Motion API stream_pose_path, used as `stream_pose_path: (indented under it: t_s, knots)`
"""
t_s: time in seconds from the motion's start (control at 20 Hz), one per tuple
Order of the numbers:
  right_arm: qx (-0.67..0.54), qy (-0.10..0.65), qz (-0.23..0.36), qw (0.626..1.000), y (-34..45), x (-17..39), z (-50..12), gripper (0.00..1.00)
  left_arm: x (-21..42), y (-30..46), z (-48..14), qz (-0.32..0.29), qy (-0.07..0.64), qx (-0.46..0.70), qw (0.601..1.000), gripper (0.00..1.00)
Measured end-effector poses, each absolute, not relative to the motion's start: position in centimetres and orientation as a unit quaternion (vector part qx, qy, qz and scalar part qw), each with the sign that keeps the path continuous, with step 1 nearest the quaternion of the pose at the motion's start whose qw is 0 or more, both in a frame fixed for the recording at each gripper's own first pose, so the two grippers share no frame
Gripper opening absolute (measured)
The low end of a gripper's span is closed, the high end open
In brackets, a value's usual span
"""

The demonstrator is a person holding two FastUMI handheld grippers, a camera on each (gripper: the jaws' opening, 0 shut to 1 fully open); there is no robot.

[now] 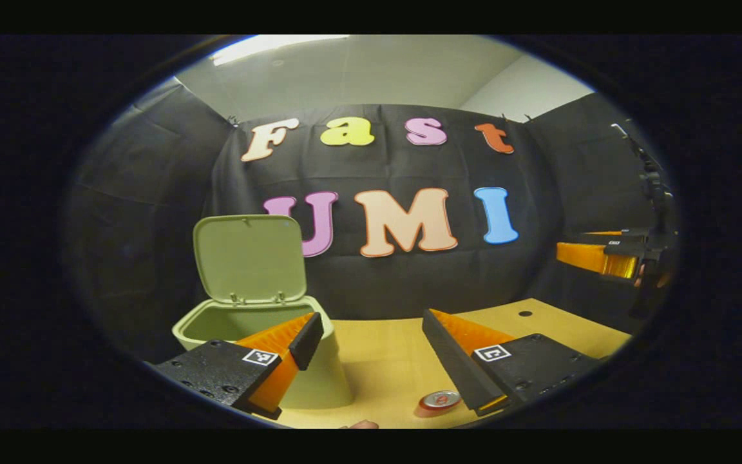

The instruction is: Press the lid of the desktop garbage bin to open it, pick up the crumpled paper on the desktop and throw it into the bin, then pick up the pop can on the desktop and drop it into the bin, and finally close the garbage bin lid.

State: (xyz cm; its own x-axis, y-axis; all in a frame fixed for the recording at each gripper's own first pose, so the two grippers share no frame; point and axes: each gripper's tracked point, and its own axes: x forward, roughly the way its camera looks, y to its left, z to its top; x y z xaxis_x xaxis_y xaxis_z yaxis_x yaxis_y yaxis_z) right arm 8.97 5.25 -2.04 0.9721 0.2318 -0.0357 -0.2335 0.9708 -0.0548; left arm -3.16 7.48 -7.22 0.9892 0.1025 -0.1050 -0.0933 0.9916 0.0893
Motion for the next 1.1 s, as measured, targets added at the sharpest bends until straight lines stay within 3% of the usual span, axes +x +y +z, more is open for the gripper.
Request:
stream_pose_path:
  t_s: [0.55,1.1]
  knots:
    - [-0.039,0.044,0.042,0.997,-4.8,7.0,-3.2,0.98,-2.9,1.1,-19.0,-0.003,0.166,0.011,0.986,0.95]
    - [-0.040,0.071,-0.004,0.997,-9.3,6.1,-4.3,1.00,-5.2,1.1,-29.7,0.023,0.272,-0.002,0.962,0.95]
